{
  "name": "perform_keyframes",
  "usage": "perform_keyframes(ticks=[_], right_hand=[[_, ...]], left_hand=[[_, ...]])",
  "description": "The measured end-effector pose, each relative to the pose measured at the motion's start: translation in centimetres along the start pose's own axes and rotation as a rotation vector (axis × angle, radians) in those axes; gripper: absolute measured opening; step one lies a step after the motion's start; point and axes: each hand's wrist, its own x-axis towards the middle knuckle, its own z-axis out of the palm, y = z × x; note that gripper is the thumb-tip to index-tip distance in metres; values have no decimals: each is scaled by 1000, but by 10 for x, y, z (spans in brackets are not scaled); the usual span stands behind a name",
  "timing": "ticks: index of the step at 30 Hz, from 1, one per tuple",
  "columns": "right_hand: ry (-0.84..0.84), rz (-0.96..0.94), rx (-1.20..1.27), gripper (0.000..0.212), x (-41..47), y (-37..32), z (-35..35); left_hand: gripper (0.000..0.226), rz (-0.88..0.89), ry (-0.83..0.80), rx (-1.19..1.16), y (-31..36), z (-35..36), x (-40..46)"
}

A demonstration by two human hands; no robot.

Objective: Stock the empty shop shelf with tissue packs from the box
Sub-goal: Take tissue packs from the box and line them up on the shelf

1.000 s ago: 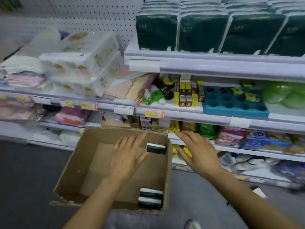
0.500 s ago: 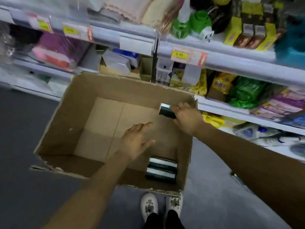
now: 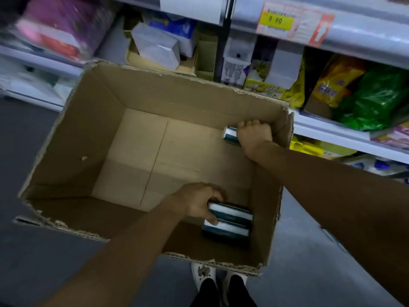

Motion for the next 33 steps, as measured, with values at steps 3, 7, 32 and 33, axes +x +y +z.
perform_keyframes(ticks=[3,7,32,33], right_hand=[[-14,-25,-41,31,1,2,1],[14,-72,-29,29,-8,3,-6],[516,-81,1344,33,-304,203,-179],[523,-70,1350,32,-315,214,-180]], left_hand=[[46,7,7,-59,2,0,5],[31,-3,98,-127,3,0,1],[15,165,926,-626,227,-147,-158],[16,186,917,-624,242,-150,-157]])
